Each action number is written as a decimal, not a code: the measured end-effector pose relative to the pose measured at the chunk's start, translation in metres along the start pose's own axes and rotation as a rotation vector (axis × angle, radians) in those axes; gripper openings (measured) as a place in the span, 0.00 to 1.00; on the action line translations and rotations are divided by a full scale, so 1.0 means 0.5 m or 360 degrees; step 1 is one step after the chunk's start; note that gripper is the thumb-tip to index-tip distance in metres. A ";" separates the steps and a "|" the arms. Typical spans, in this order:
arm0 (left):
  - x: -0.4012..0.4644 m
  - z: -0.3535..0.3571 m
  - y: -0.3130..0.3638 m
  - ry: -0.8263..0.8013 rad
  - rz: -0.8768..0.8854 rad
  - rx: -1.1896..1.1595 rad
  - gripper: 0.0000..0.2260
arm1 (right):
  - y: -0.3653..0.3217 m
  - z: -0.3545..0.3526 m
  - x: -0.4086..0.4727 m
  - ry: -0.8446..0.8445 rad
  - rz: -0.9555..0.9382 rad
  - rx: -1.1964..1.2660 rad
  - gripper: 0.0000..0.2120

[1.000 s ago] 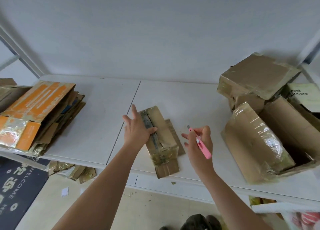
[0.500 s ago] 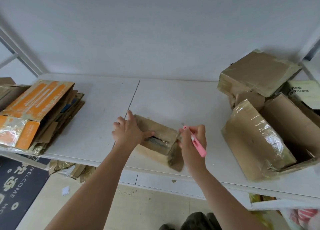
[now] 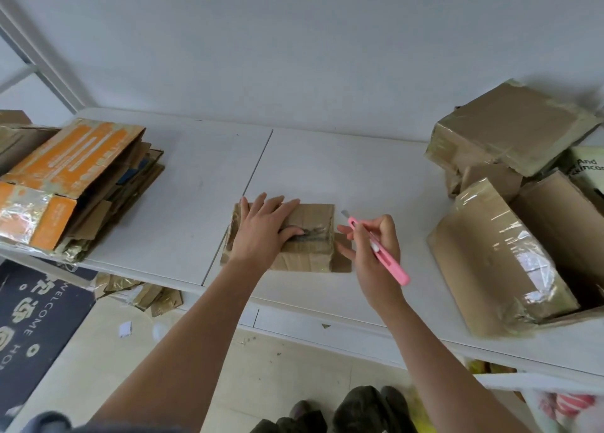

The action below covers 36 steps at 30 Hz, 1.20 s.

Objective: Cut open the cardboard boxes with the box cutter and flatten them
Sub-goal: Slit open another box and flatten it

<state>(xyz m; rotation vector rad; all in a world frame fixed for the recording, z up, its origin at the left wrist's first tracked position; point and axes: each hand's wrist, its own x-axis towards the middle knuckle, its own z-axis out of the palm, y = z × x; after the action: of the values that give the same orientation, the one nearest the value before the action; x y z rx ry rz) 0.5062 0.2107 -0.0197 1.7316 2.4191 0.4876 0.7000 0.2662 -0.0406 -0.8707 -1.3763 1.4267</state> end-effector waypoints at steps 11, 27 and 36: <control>0.008 0.006 0.009 -0.0027 0.0025 0.0226 0.23 | -0.018 0.010 0.031 -0.0070 -0.0210 -0.0493 0.08; 0.016 0.013 0.003 0.0043 0.0029 0.0144 0.21 | -0.013 0.047 0.050 0.0054 -0.0146 -0.0546 0.08; 0.018 0.019 0.000 0.0055 0.0021 0.0149 0.21 | -0.007 0.052 0.054 0.0100 -0.0171 -0.0554 0.08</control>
<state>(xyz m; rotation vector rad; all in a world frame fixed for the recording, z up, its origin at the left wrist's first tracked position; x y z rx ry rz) 0.5057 0.2210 -0.0281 1.7913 2.4936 0.4153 0.6675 0.2832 -0.0309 -1.0360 -1.6253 1.0856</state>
